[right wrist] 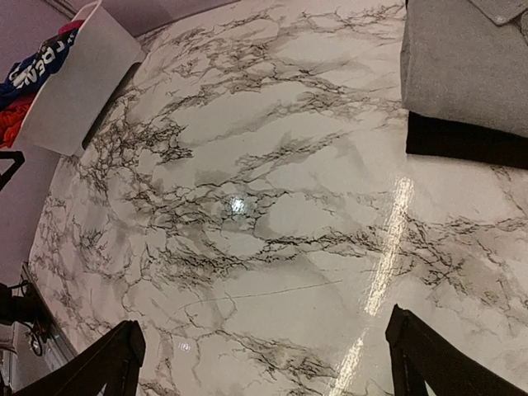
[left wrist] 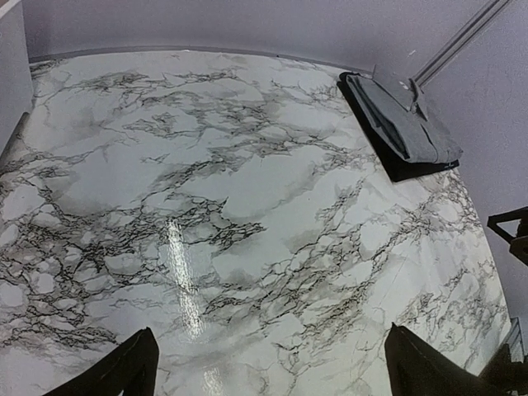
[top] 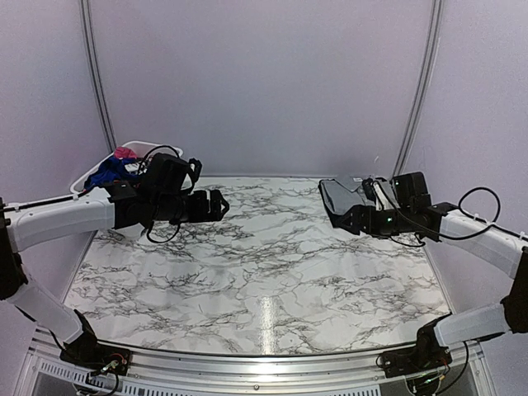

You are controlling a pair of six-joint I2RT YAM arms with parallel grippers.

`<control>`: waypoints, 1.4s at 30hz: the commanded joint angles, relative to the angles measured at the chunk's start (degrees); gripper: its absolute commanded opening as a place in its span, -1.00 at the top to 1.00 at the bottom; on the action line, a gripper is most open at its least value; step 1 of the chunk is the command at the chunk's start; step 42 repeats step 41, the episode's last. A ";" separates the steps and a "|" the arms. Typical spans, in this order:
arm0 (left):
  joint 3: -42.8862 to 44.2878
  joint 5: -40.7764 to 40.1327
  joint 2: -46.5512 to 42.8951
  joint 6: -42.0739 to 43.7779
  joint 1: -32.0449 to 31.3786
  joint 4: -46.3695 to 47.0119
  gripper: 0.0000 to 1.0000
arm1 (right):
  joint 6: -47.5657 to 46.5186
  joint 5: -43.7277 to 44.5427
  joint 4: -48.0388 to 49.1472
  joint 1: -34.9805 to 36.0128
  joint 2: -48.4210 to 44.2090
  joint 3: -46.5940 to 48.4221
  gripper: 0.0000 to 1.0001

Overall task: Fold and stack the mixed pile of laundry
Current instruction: Reset both arms

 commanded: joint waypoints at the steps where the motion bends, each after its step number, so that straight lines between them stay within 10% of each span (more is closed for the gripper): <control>1: 0.97 6.17 0.70 0.32 3.34 -0.71 -0.98 | 2.22 -0.33 1.39 -0.14 -1.37 0.28 -0.97; 29: -0.77 9.64 7.93 -4.58 3.18 -7.07 -0.98 | -2.49 -7.98 0.21 -0.14 7.52 2.42 -0.97; 42: -7.48 7.69 0.14 -3.63 2.33 -5.66 -0.98 | -1.91 6.16 -5.04 -0.36 0.18 0.67 -0.97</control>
